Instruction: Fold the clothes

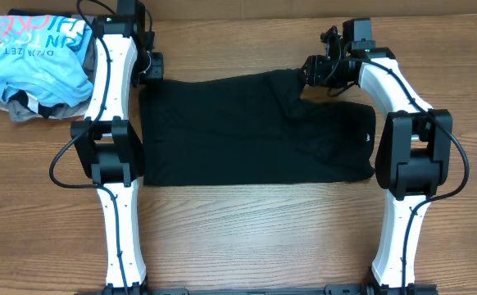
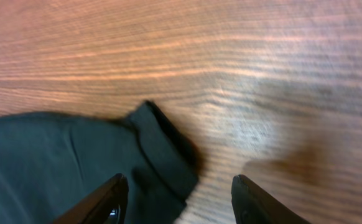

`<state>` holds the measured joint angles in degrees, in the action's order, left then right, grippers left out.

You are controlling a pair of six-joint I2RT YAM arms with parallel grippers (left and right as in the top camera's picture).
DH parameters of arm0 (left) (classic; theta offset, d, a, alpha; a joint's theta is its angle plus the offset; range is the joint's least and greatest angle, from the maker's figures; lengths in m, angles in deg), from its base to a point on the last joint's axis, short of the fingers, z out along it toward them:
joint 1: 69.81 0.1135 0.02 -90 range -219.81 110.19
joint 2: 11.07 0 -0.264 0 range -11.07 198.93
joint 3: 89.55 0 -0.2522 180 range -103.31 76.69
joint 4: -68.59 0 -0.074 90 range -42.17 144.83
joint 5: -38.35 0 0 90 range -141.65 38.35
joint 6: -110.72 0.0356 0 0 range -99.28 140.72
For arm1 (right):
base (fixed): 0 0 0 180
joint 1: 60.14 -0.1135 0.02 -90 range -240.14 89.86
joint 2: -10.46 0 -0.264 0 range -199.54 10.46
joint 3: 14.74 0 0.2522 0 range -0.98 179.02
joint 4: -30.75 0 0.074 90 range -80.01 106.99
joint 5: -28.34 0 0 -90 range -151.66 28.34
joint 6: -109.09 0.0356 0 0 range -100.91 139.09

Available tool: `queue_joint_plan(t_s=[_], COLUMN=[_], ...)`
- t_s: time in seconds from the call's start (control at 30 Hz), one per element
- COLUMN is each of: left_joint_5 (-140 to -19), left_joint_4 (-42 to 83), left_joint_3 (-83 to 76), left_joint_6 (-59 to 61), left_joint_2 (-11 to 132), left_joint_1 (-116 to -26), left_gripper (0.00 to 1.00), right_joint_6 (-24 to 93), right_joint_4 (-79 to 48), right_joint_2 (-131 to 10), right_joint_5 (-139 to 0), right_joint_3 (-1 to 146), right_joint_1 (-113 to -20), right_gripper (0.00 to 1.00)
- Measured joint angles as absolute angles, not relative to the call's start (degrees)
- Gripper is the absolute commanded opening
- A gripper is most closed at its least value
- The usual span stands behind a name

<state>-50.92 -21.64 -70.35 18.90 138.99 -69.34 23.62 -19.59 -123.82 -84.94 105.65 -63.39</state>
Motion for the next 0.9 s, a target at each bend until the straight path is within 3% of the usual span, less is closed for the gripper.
queue_joint_plan(t_s=[0.1,0.53,0.6,0.7,0.9], left_joint_5=[-50.9,-50.9,-50.9,-50.9,-50.9], left_joint_4=[-21.7,-21.6,-21.6,-21.6,-21.2], left_joint_3=[-70.4,-70.4,-70.4,-70.4,-70.4], left_joint_6=[18.9,18.9,18.9,18.9,18.9], left_joint_2=[139.0,139.0,139.0,139.0,139.0], left_joint_1=[-69.3,-69.3,-69.3,-69.3,-69.3], left_gripper=[0.04,0.04,0.04,0.04,0.04], right_joint_6=[23.7,25.4,25.6,26.0,26.5], right_joint_4=[-17.3,-15.1,-14.9,-14.7,-17.9], right_joint_2=[-124.1,-127.5,-127.6,-127.9,-129.3], right_joint_5=[-85.5,-85.3,-85.4,-85.4,-85.8], right_joint_3=[105.7,105.6,105.6,105.6,108.3], right_joint_1=[-64.0,-65.0,-64.9,-64.9,-63.8], right_gripper=[0.44,0.48,0.37,0.04,0.04])
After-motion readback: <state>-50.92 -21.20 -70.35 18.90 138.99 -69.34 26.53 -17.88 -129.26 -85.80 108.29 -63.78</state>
